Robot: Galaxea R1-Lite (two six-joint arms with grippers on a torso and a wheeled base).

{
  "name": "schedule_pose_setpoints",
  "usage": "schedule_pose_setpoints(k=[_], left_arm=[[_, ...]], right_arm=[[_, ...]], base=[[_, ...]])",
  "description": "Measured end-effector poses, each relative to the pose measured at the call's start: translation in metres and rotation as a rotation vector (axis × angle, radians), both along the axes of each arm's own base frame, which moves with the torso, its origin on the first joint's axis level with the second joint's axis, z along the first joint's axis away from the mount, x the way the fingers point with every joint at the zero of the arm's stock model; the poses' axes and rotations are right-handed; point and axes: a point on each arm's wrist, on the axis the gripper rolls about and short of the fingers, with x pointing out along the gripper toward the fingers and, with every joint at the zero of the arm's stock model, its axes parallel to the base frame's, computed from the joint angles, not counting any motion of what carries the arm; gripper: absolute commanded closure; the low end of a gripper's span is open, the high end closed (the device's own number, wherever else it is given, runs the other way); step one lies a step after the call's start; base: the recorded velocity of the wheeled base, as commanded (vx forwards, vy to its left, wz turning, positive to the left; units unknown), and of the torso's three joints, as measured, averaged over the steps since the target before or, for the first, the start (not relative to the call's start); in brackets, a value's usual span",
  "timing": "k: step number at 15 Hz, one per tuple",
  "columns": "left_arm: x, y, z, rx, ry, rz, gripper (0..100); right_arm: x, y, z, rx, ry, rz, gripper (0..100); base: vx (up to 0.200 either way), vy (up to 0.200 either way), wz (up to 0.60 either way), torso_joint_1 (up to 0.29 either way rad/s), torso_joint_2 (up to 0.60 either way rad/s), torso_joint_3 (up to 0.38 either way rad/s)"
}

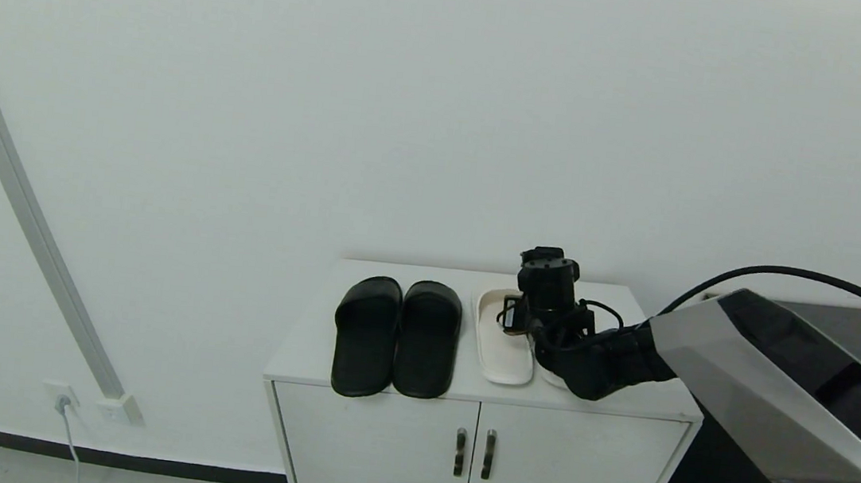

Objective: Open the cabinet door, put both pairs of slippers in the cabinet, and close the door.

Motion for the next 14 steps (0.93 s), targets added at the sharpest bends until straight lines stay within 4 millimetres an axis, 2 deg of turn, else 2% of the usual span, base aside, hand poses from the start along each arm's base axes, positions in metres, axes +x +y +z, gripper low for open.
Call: schedule_pose_setpoints(k=[2,4,5,11,12,14], left_arm=[[0.000,0.000,0.000,0.000,0.000,0.000,100],[0.000,0.000,0.000,0.000,0.000,0.000,100],[0.000,0.000,0.000,0.000,0.000,0.000,100],[0.000,0.000,0.000,-0.005,0.000,0.000,100],[0.000,0.000,0.000,-0.009,0.000,0.000,100],[0.000,0.000,0.000,-0.011,0.000,0.000,100]], right_arm=[[-0.017,-0.006,0.015,-0.010,0.008,0.014,100],[-0.045,-0.016,0.029,-0.020,0.020,0.076,100],[-0.063,-0.022,0.035,-0.024,0.025,0.129,100],[-0.205,-0.078,0.066,-0.050,0.051,0.611,100],[-0.224,-0.086,0.068,-0.026,0.059,0.732,100],[-0.244,-0.097,0.070,-0.025,0.078,0.787,100]], base=[[0.000,0.000,0.00,0.000,0.00,0.000],[0.000,0.000,0.00,0.000,0.00,0.000],[0.000,0.000,0.00,0.000,0.00,0.000],[0.000,0.000,0.00,0.000,0.00,0.000],[0.000,0.000,0.00,0.000,0.00,0.000],[0.000,0.000,0.00,0.000,0.00,0.000]])
